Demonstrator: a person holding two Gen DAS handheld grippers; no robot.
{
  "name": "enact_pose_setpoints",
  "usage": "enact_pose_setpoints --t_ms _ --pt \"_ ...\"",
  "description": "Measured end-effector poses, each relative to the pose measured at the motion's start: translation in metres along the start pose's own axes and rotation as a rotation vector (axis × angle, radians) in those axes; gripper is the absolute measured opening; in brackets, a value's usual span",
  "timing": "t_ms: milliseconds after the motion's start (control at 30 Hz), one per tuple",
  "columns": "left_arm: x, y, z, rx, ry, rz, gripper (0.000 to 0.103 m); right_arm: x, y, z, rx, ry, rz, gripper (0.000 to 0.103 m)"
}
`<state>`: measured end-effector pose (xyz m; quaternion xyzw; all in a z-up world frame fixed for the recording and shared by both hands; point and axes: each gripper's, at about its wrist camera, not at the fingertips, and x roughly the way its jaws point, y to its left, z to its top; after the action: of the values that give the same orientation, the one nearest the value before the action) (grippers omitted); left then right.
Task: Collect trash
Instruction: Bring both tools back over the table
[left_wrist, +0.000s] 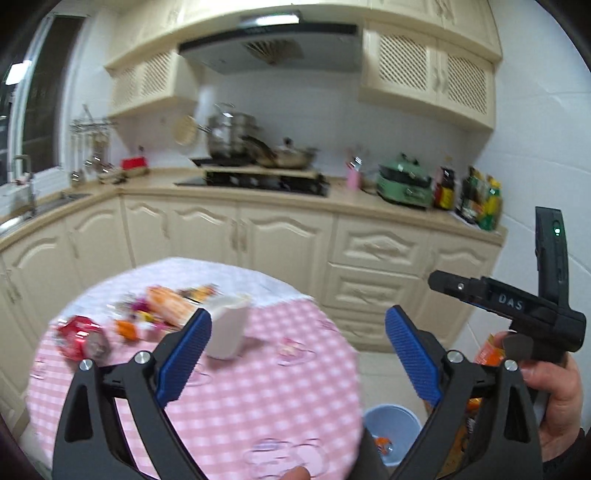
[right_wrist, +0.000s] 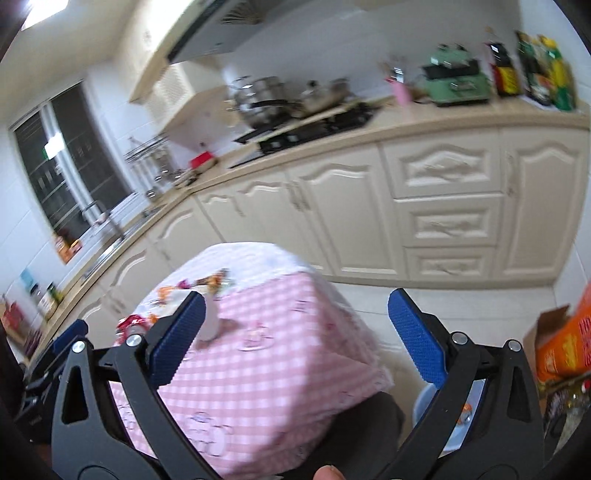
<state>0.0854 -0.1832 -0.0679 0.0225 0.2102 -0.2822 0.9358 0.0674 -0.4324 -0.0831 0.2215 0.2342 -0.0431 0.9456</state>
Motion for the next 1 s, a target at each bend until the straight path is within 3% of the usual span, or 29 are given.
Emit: enact_pose_setpoints --t_ms 267,567,1000 --pt "-0.049 0.056 0.014 -0.04 -0.08 0.129 0.094 0.001 0.08 -0.002 -0.114 -0.016 0.09 0.097" --pt "-0.088 0.113 0.015 -0.11 -0.115 0.276 0.094 0.004 0.157 -0.016 -0.254 -0.023 0.158 0.097" --pt "-0.111 0.167 0.006 -0.156 -0.128 0.403 0.094 0.026 0.204 -0.033 -0.358 0.0 0.155 0.097"
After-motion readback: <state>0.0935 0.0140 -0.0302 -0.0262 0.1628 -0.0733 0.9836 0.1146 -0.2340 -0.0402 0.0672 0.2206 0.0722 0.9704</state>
